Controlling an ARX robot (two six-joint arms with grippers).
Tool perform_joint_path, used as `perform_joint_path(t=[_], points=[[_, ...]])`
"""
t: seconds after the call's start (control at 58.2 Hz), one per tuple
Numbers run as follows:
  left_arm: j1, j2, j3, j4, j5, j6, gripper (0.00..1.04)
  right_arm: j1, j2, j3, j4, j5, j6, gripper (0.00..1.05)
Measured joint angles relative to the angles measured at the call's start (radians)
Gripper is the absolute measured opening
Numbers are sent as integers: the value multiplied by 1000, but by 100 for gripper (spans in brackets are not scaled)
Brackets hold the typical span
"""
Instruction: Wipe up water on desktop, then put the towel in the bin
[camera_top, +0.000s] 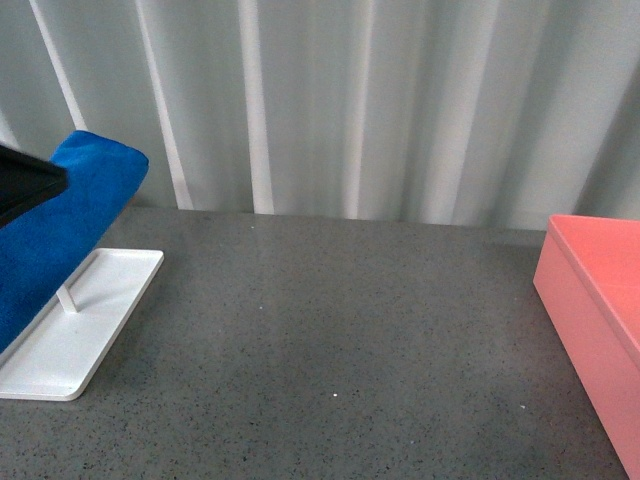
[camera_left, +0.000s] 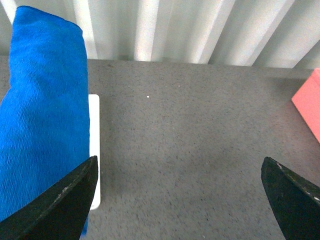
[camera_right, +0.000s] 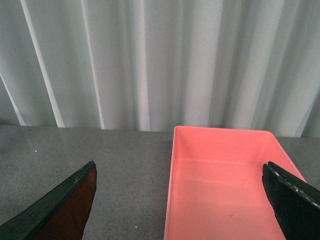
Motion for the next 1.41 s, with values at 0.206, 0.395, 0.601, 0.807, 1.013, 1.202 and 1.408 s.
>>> perform_joint_path(t=[0.206, 0.395, 0.601, 0.807, 1.013, 1.202, 1.408], points=[[24, 462, 473, -246, -30, 147, 98, 0, 0, 0, 0, 0, 0, 98], [76, 690, 853, -491, -95, 251, 98, 0, 0, 0, 0, 0, 0, 98], [127, 795, 1056, -633, -162, 303, 98, 0, 0, 0, 0, 0, 0, 98], [143, 868, 1120, -748, -164, 300, 98, 0, 0, 0, 0, 0, 0, 98], [138, 887, 1113, -730, -181, 300, 98, 0, 0, 0, 0, 0, 0, 98], [130, 887, 1061, -660, -211, 313, 98, 0, 0, 0, 0, 0, 0, 98], [130, 888, 1008, -610, -232, 331, 98, 0, 0, 0, 0, 0, 0, 98]])
